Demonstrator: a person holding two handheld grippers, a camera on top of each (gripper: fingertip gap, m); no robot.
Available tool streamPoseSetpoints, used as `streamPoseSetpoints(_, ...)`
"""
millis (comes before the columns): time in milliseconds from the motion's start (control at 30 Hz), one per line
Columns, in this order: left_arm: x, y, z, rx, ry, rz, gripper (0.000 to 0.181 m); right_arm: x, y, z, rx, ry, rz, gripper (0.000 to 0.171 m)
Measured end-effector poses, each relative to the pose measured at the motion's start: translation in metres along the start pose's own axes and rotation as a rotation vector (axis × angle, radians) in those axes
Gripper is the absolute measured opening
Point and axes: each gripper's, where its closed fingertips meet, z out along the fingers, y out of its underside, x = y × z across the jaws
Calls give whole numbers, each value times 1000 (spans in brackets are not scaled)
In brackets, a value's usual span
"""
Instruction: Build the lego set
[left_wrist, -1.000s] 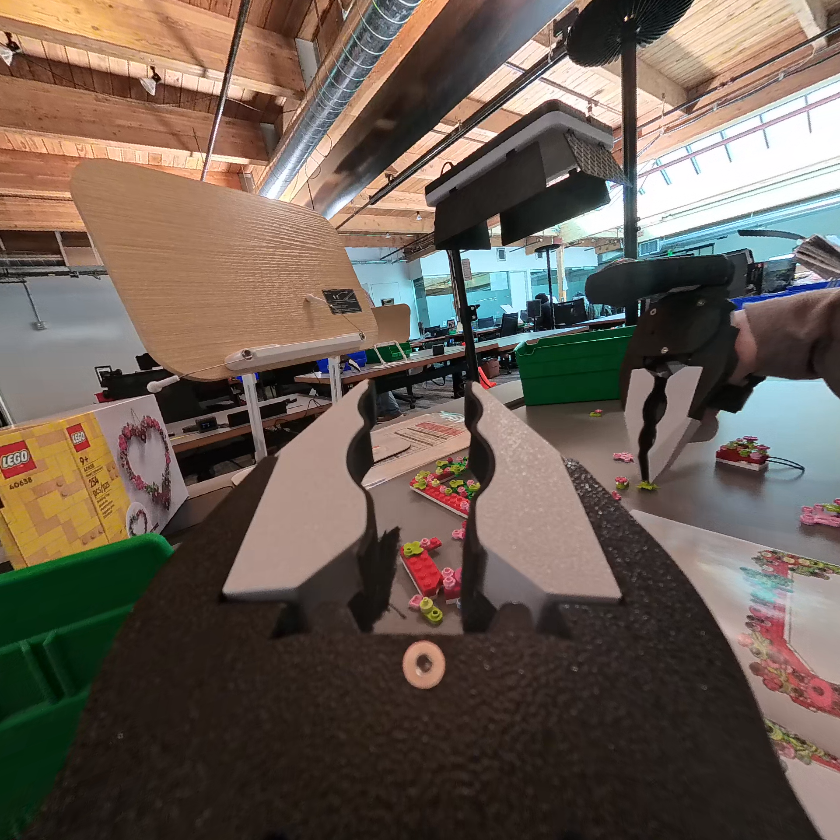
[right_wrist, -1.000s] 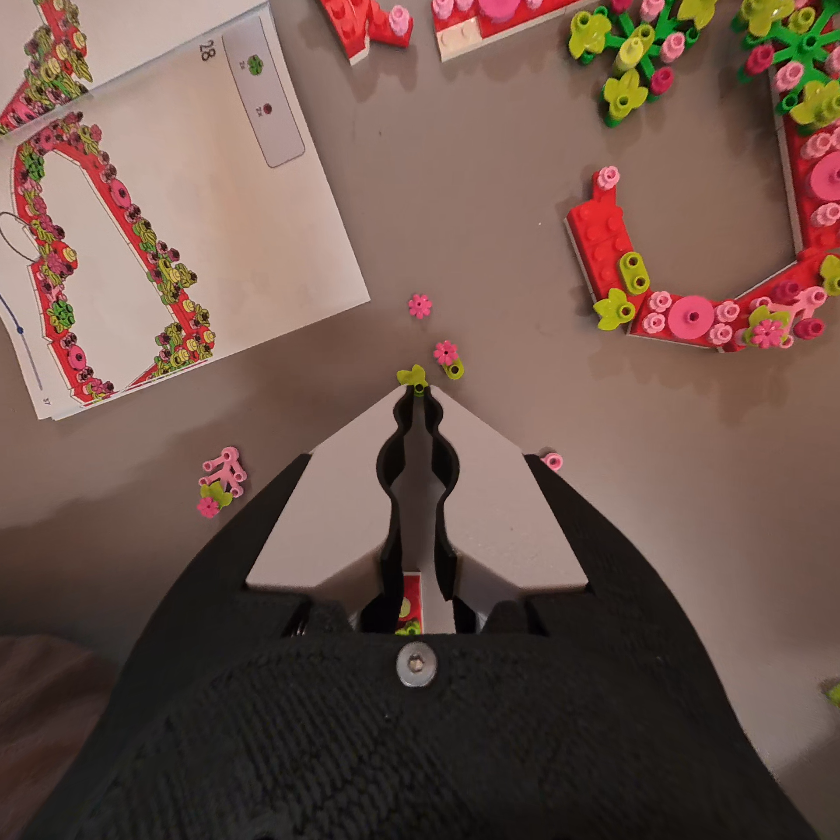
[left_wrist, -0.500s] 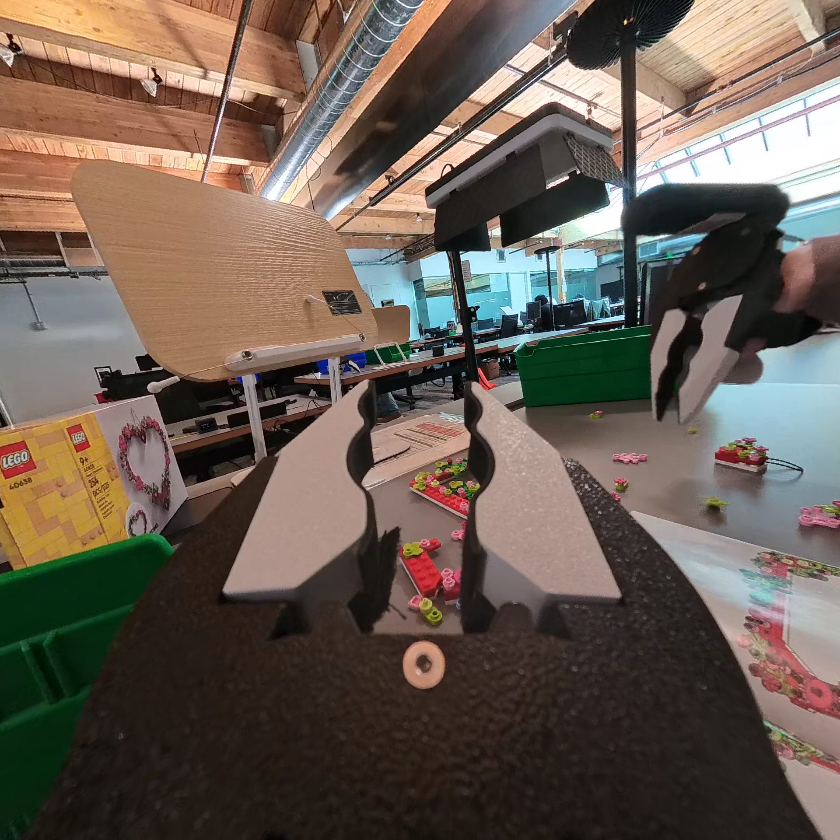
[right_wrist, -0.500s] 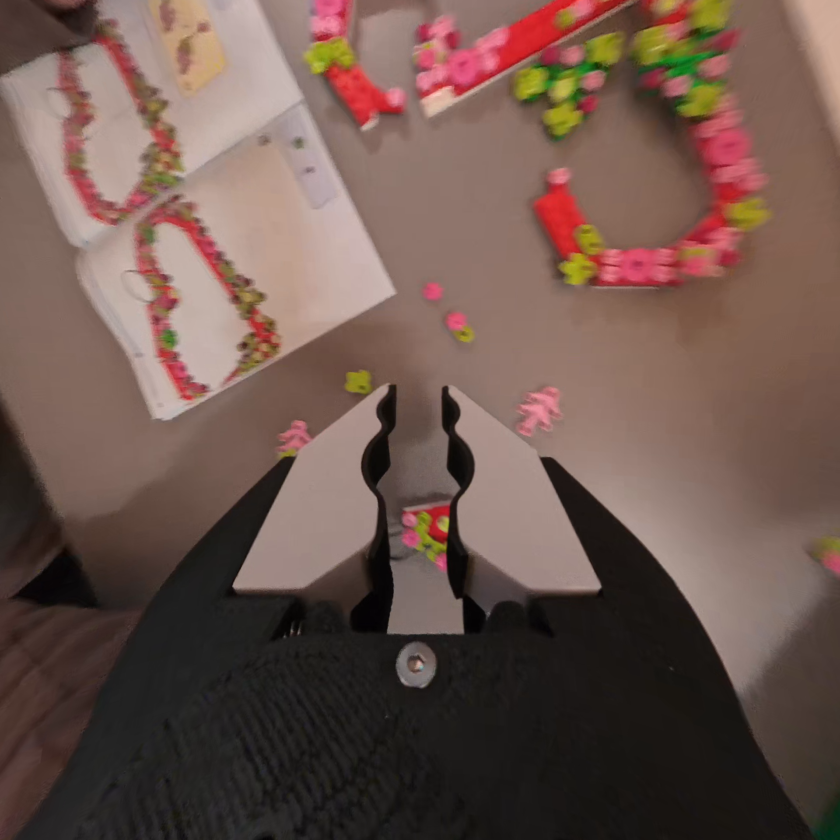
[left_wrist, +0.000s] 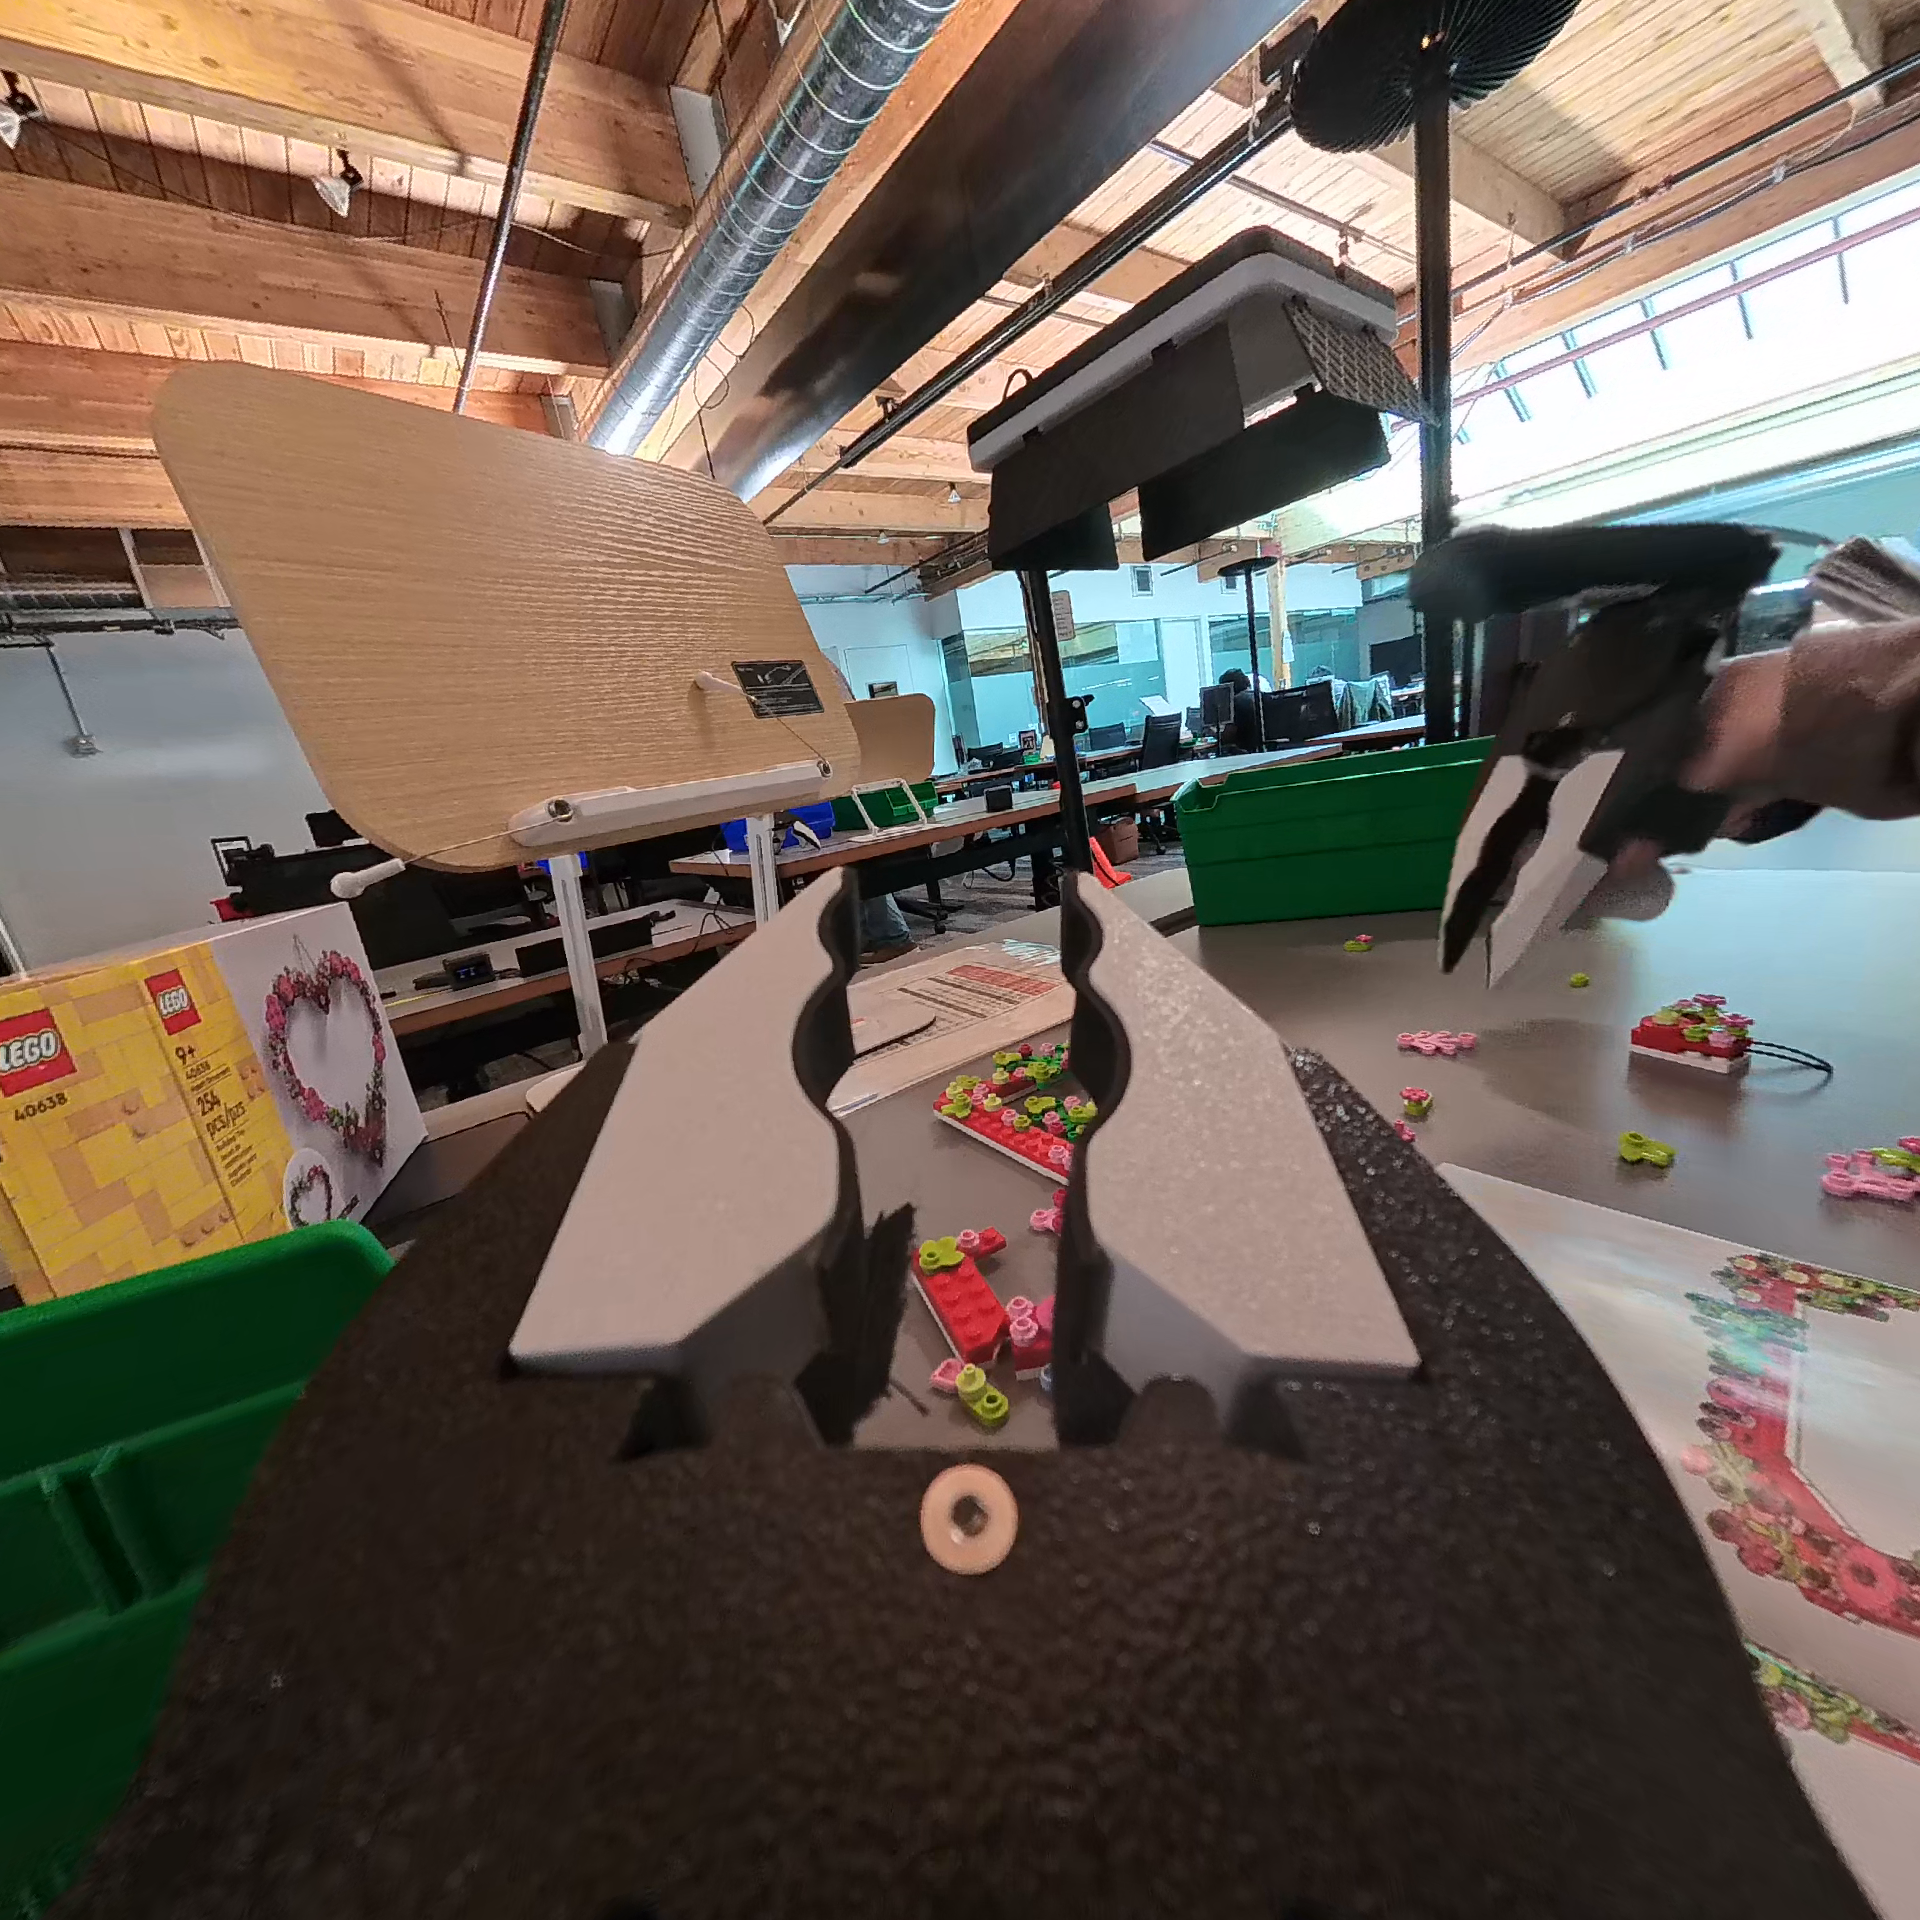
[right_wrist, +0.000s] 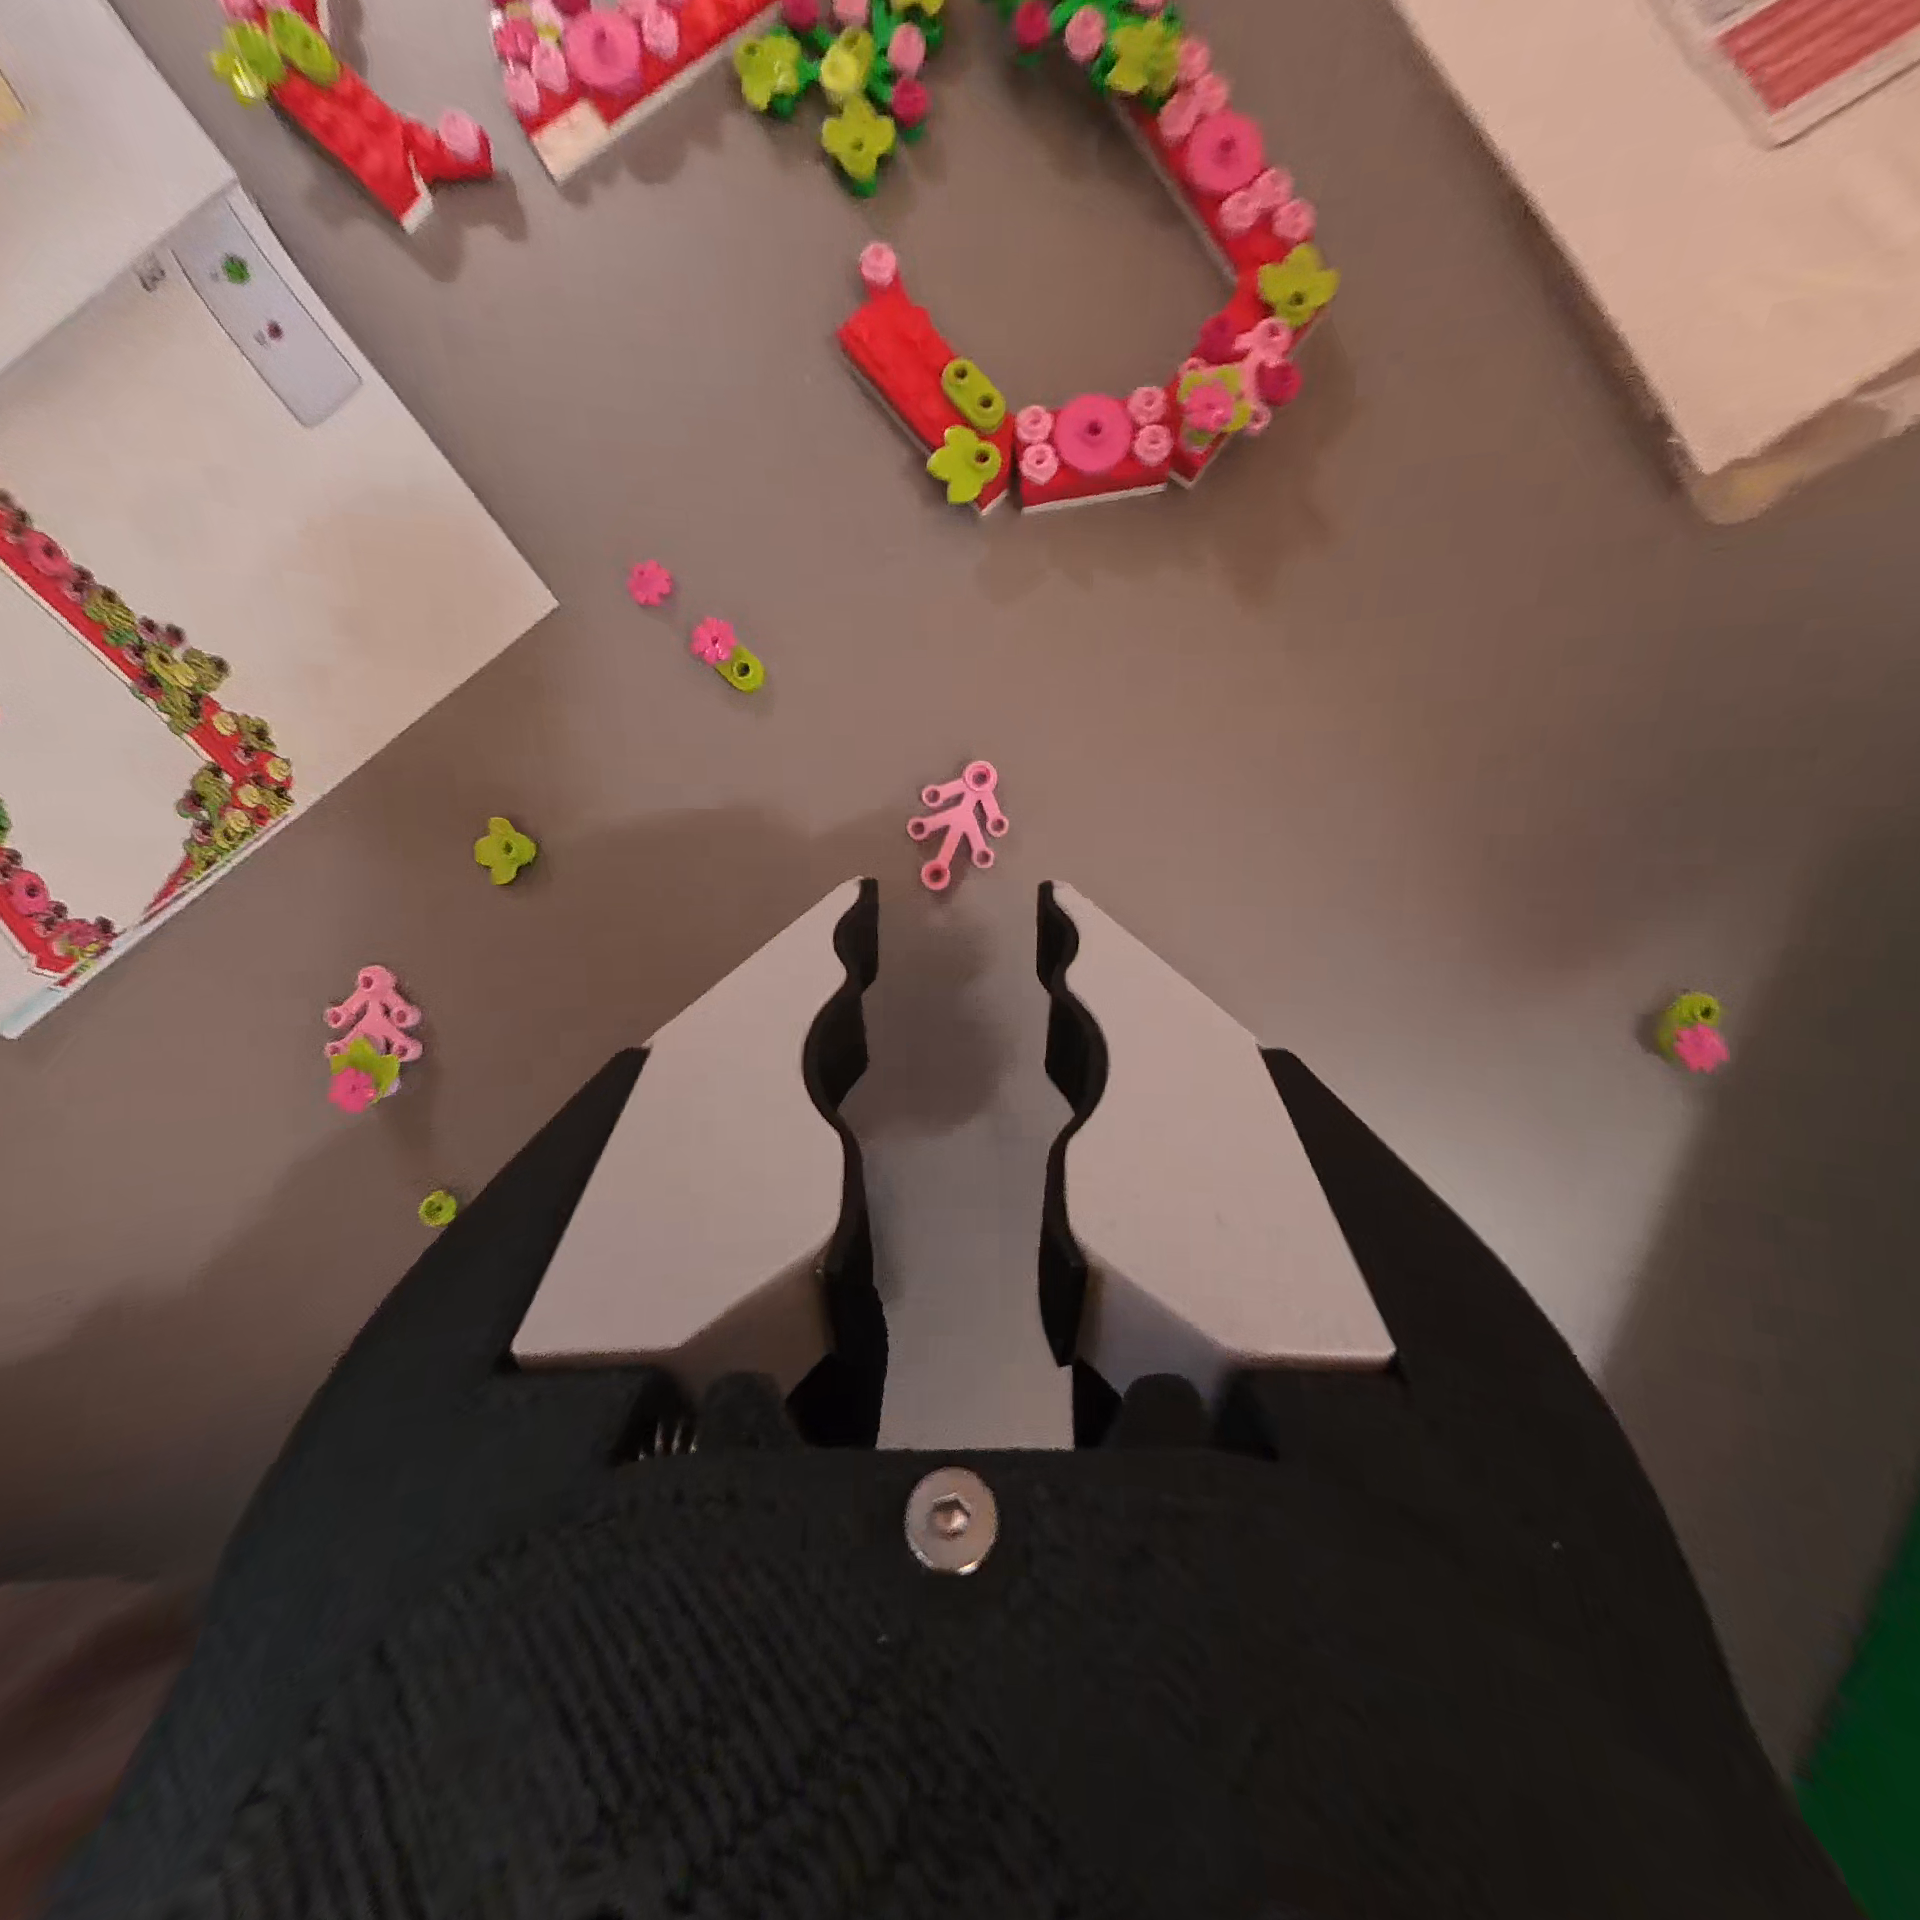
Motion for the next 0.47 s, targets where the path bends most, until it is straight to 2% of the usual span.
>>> streamPoseSetpoints(300,2,-2,-1,7,4,10,36,0,9,29,-103,-19,-8,27)
streamPoseSetpoints(467,5,-5,-1,14,12,12,36,-5,6,32,-97,-30,-56,13)
